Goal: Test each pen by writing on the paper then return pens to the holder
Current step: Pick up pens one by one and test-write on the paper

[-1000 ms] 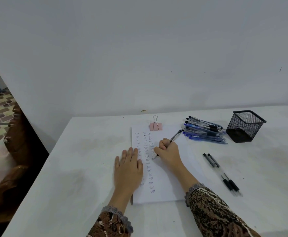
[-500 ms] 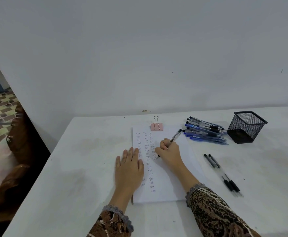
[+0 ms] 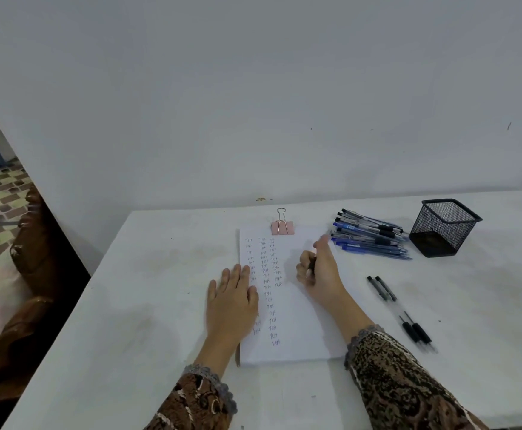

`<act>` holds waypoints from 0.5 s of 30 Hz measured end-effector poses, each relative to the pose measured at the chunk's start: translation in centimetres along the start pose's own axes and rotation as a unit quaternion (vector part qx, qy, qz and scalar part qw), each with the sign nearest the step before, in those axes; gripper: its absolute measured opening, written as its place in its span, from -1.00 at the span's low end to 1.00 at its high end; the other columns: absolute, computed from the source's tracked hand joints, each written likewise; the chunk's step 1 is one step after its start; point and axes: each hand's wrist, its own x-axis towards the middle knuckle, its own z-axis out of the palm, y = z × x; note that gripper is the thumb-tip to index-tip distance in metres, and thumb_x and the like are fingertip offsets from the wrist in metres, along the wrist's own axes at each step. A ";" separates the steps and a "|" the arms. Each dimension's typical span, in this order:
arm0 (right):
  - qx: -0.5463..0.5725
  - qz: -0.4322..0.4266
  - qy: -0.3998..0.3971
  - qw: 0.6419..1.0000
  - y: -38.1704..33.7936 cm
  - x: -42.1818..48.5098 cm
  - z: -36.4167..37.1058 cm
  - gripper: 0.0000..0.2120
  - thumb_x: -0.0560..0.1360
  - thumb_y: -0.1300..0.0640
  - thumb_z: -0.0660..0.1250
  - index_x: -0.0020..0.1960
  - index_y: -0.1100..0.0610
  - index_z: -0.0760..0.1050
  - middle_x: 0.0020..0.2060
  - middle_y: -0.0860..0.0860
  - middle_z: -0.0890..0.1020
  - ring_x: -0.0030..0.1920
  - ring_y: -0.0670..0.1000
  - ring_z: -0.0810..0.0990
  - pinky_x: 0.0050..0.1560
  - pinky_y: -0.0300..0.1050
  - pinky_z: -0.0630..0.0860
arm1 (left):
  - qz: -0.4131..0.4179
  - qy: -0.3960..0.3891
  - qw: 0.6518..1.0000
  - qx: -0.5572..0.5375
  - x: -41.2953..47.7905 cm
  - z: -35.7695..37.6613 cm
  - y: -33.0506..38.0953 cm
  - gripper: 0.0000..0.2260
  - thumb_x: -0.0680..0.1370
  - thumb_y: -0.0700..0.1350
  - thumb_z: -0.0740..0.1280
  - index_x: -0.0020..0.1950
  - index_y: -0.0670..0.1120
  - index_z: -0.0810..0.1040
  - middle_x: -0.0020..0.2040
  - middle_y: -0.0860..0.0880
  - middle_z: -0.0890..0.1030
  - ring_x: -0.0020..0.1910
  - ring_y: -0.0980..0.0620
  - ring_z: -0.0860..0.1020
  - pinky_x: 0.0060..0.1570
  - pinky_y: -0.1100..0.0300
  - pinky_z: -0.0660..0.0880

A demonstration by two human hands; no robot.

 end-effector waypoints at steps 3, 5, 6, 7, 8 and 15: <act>0.093 0.012 -0.002 0.996 -0.1 0.1 -0.4 -0.58 0.64 -0.11 -0.06 -0.27 0.11 0.28 -0.63 -0.06 0.33 -0.66 -0.09 0.25 -0.60 -0.35 0.16 | 0.001 -0.011 1.000 -0.010 0.2 -0.4 -0.2 -0.55 0.64 -0.01 -0.07 0.53 0.01 -0.03 0.55 0.06 -0.03 0.52 0.07 -0.09 0.47 0.07 -0.17; 0.146 0.031 -0.005 0.989 0.1 -0.1 -0.7 -0.61 0.65 -0.04 -0.03 -0.23 0.12 0.36 -0.60 -0.06 0.37 -0.60 -0.08 0.32 -0.54 -0.30 0.25 | 0.006 -0.014 1.000 -0.010 0.2 -0.6 -0.3 -0.55 0.64 0.00 -0.07 0.53 0.02 -0.04 0.55 0.06 -0.03 0.52 0.07 -0.09 0.47 0.08 -0.16; 0.173 0.043 -0.003 0.984 0.2 -0.2 -0.9 -0.63 0.65 -0.01 -0.02 -0.19 0.13 0.40 -0.59 -0.06 0.37 -0.59 -0.08 0.32 -0.53 -0.29 0.26 | 0.009 -0.013 1.000 -0.006 0.1 -0.6 -0.3 -0.55 0.64 0.01 -0.08 0.53 0.02 -0.05 0.55 0.06 -0.04 0.52 0.07 -0.09 0.47 0.08 -0.17; 0.193 0.051 0.000 0.980 0.2 -0.2 -1.2 -0.67 0.65 0.02 -0.01 -0.14 0.13 0.42 -0.59 -0.06 0.36 -0.60 -0.08 0.28 -0.55 -0.29 0.24 | 0.012 -0.010 1.000 0.001 -0.1 -0.5 -0.3 -0.55 0.64 0.01 -0.08 0.53 0.01 -0.06 0.55 0.05 -0.05 0.52 0.07 -0.10 0.47 0.07 -0.17; 0.202 0.055 0.002 0.978 0.2 -0.3 -1.3 -0.70 0.65 0.04 0.00 -0.09 0.13 0.43 -0.59 -0.07 0.34 -0.62 -0.10 0.24 -0.59 -0.31 0.20 | 0.013 -0.005 1.000 0.007 -0.2 -0.4 -0.3 -0.54 0.64 0.02 -0.09 0.53 0.01 -0.07 0.55 0.05 -0.05 0.52 0.06 -0.10 0.47 0.07 -0.17; 0.042 0.055 0.023 0.997 -0.2 -1.2 -0.5 -0.73 0.65 -0.01 0.01 -0.03 0.14 0.38 -0.60 -0.10 0.21 -0.64 -0.15 0.11 -0.63 -0.38 0.05 | 0.011 0.001 0.999 0.031 -0.4 -0.1 -0.2 -0.54 0.64 0.02 -0.11 0.53 0.00 -0.11 0.55 0.04 -0.08 0.52 0.06 -0.11 0.47 0.06 -0.17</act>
